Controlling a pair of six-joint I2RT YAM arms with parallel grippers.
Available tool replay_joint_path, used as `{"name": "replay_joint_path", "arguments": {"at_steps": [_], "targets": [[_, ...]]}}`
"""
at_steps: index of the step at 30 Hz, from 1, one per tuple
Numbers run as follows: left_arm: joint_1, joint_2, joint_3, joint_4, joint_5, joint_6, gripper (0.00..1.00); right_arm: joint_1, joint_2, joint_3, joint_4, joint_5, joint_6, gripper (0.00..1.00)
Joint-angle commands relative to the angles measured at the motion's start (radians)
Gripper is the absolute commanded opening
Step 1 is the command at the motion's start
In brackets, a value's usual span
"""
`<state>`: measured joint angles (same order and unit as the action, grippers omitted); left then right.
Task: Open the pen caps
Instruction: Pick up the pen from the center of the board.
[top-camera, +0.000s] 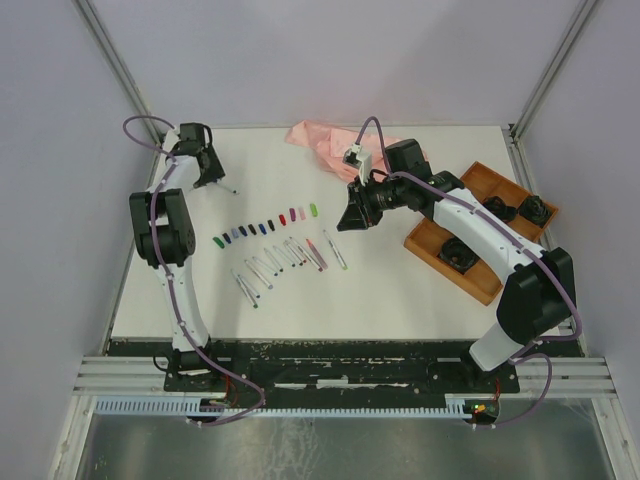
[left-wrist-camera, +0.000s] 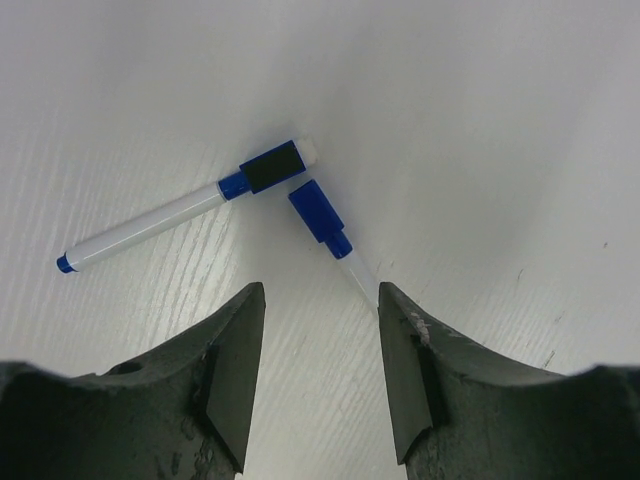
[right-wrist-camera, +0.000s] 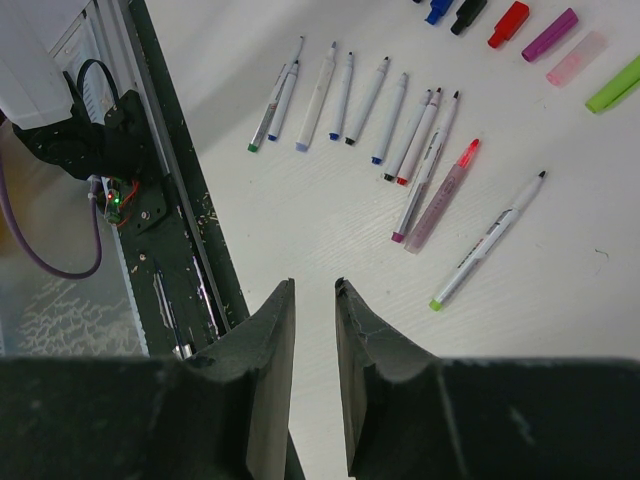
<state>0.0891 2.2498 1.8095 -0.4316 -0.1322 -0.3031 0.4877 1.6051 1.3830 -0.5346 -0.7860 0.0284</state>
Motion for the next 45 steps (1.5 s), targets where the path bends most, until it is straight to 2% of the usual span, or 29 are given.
{"name": "replay_joint_path", "arguments": {"at_steps": [1, 12, 16, 19, 27, 29, 35, 42, 45], "targets": [[-0.004, 0.018, 0.038, -0.010, 0.007, -0.060, 0.56, -0.005, -0.002, 0.019, 0.024, -0.025, -0.006, 0.30], [-0.040, 0.135, 0.177, -0.163, -0.110, -0.075, 0.57, -0.005, -0.007, 0.019, 0.022, -0.025, -0.005, 0.30], [-0.044, 0.146, 0.189, -0.177, -0.120, -0.066, 0.54, -0.005, -0.010, 0.019, 0.022, -0.025, -0.005, 0.30], [-0.045, 0.153, 0.198, -0.195, -0.118, -0.058, 0.37, -0.005, -0.008, 0.019, 0.022, -0.028, -0.005, 0.30], [-0.047, 0.150, 0.198, -0.221, -0.079, -0.051, 0.04, -0.006, -0.015, 0.020, 0.021, -0.030, -0.005, 0.30], [-0.047, 0.137, 0.196, -0.220, -0.063, -0.052, 0.03, -0.005, -0.017, 0.020, 0.021, -0.030, -0.005, 0.30], [-0.059, 0.004, 0.126, -0.140, 0.005, -0.055, 0.03, -0.012, -0.046, 0.020, 0.020, -0.034, -0.024, 0.30], [-0.093, -0.241, -0.041, 0.056, 0.101, -0.080, 0.03, -0.038, -0.154, -0.036, 0.107, -0.048, -0.029, 0.30], [-0.119, -0.365, -0.168, 0.165, 0.156, -0.110, 0.03, -0.052, -0.217, -0.077, 0.169, -0.056, -0.033, 0.31]]}}
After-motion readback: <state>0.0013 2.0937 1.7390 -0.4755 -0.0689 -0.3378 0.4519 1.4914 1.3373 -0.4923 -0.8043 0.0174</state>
